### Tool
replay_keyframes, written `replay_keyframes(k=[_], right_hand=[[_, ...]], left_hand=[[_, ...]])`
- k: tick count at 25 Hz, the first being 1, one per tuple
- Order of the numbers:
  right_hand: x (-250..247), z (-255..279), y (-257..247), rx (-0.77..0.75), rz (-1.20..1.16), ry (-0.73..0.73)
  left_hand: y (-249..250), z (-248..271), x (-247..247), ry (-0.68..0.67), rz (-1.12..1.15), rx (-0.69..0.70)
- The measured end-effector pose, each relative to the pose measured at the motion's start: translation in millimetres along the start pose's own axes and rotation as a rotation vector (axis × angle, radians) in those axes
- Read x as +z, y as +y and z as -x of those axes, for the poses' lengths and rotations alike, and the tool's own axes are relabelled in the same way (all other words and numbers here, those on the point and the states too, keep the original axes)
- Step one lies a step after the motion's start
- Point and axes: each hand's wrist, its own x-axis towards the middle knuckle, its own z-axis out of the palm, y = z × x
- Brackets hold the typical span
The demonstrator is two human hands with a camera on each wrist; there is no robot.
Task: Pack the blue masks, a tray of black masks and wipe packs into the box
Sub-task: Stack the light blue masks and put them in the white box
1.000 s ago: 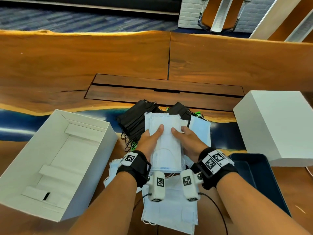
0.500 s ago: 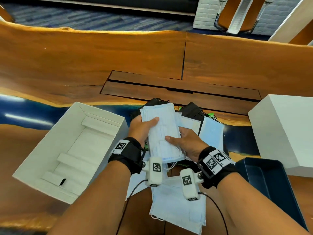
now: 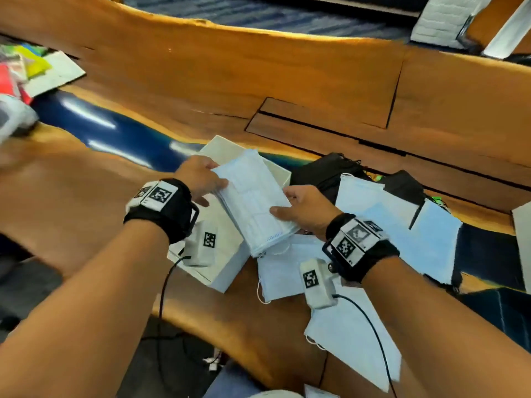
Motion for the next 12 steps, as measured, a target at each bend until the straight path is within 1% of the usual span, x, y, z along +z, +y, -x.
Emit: replay_keyframes(k=[2, 5, 7, 9, 11, 12], right_hand=[[24, -13, -13, -0.017, 0.142, -0.045], [59, -33, -32, 0.010, 0.312, -0.124], [74, -41, -42, 0.035, 0.463, -0.182], [89, -50, -47, 0.084, 0.629, -0.236], [101, -61, -45, 0.128, 0.694, -0.300], [110, -68, -43, 0.148, 0.708, -0.342]], left_hand=[[-17, 1, -20, 0.053, -0.211, -0.011], [-45, -1, -46, 0.074, -0.399, -0.021], [-62, -4, -54, 0.085, -0.528, -0.017], [-76, -7, -61, 0.132, -0.622, -0.016], [-87, -11, -67, 0.217, -0.666, -0.011], [-94, -15, -71, 0.251, -0.654, -0.036]])
